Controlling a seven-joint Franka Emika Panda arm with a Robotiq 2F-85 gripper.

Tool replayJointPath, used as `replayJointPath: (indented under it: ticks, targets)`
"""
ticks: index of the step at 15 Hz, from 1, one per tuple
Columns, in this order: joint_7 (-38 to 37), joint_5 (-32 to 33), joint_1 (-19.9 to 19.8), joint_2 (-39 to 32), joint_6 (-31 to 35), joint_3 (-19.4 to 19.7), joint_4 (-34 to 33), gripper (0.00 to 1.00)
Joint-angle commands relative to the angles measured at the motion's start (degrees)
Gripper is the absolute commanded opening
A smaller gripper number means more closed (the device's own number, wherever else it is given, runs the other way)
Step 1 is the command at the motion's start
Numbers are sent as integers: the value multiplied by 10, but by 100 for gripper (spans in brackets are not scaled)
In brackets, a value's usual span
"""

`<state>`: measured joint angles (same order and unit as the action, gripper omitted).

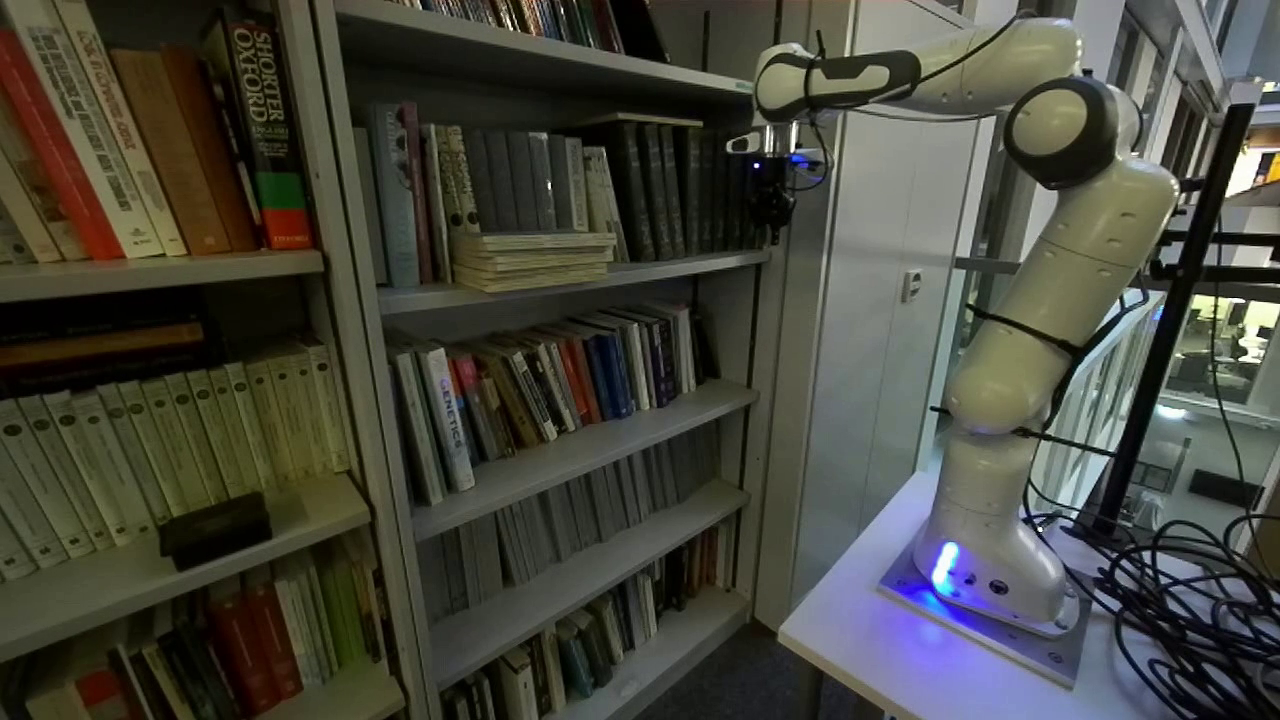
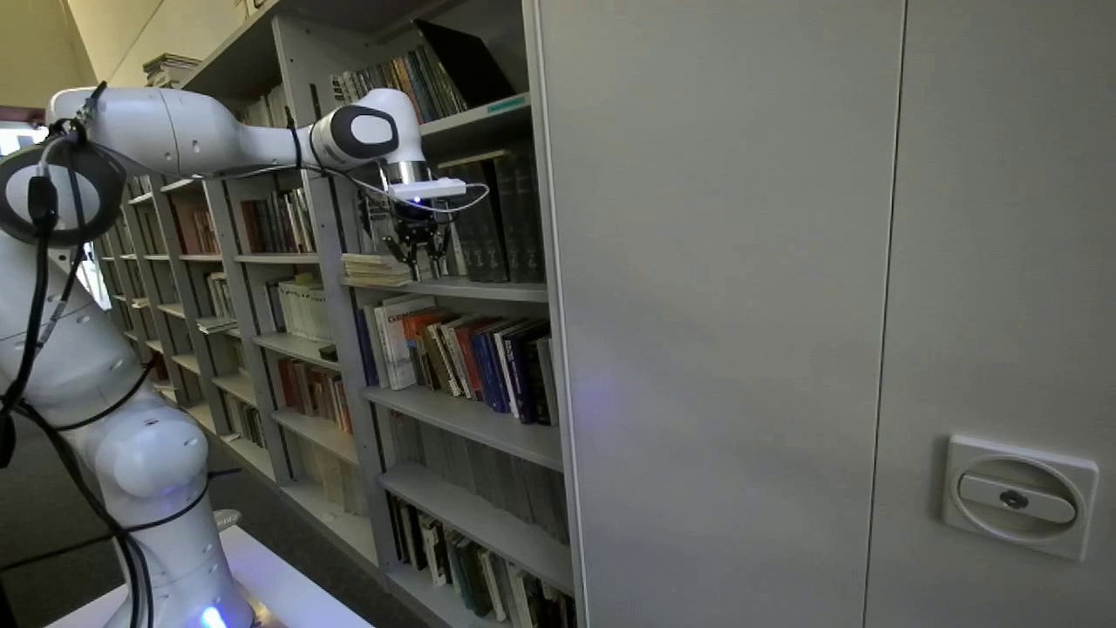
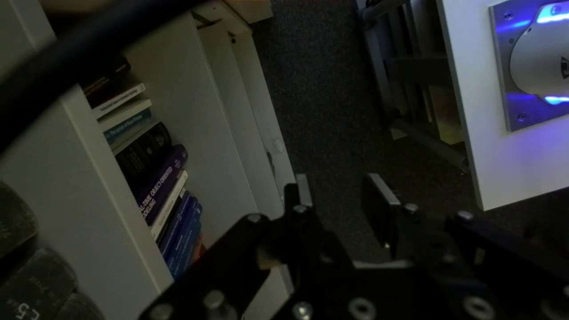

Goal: Pick up the book on top of the pile of books on the bookshelf and then put it on top of the books that are arranged on the shelf

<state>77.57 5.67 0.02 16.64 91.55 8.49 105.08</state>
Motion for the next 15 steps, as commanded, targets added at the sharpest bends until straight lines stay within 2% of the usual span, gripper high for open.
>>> replayJointPath:
  ticks: [1,5,11,12,15]
  targets:
    - [13,12,-2,25,9,-6,10,69]
    - [15,17,-1,33,-7,-7,12,99]
    - [16,26,-3,61,-32,-2,42,100]
    - [1,16,-1,37,-24,-3,23,100]
    - [0,16,0,38,-24,-3,25,100]
